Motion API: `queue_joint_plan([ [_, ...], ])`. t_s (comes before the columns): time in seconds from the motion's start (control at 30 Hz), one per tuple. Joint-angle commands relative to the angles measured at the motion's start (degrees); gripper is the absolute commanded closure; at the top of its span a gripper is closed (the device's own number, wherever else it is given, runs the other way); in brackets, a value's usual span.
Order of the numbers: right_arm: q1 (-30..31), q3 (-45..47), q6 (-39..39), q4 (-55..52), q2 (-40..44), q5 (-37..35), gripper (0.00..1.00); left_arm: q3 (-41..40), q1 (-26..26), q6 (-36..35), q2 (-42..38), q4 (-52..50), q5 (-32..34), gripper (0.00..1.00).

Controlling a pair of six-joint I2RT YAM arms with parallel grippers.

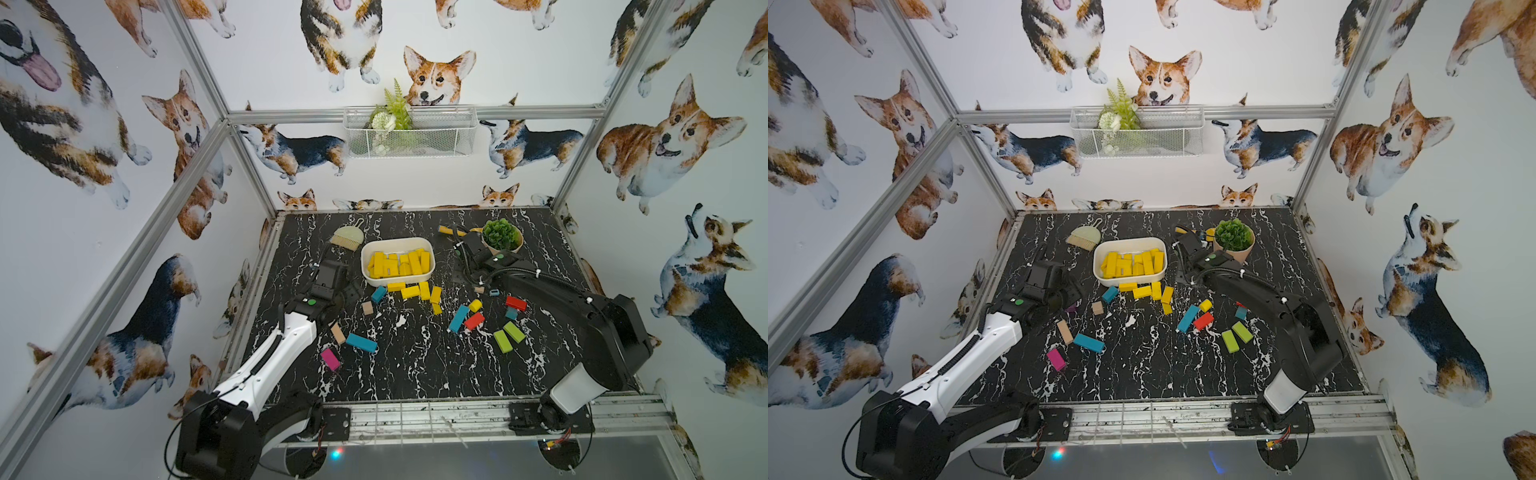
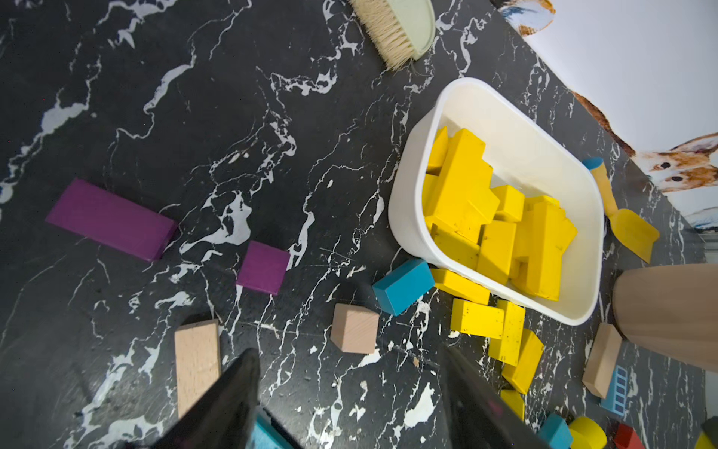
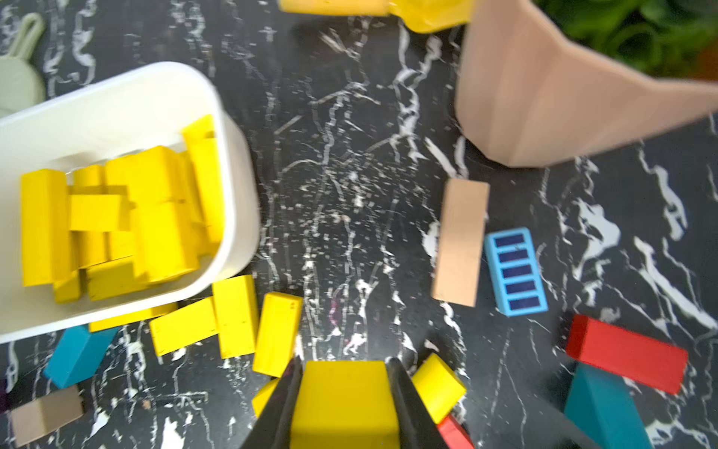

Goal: Pick out the yellow building blocks
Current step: Pick up the building block from the center of the board, then place the building block in the storage box.

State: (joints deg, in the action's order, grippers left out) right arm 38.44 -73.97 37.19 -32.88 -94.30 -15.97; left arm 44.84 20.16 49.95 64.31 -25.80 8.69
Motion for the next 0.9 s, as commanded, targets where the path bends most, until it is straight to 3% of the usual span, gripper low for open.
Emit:
queue_joint_plan([
  [0.0,1.58,-7.06,-7.30,-2.35,-5.19,0.72,0.79,-0.78,-0.39,2.37,-1.60,0.36,-0.16,0.25],
  [0.17,2.17,-20.86,-11.15,-5.66,-16.81,3.63,0.79,-2.44,-0.66,2.10,-5.07,-0.68,-1.20,0.26],
  [0.43,1.91,-37.07,-12.33,-11.61,-31.85,0.48,0.77,-5.01,-0.91,1.99,-9.09,-1.61,-2.00,0.26],
  [0.63,1.86,-37.70,-10.87,-12.33,-34.47,-0.11,0.70,-5.94,-0.91,2.22,-10.38,-1.68,-2.01,0.26],
  [0.87,1.89,-36.33,-10.29,-11.59,-34.09,0.60,0.53,-4.86,-0.92,0.26,-10.29,-1.01,-2.73,0.26],
])
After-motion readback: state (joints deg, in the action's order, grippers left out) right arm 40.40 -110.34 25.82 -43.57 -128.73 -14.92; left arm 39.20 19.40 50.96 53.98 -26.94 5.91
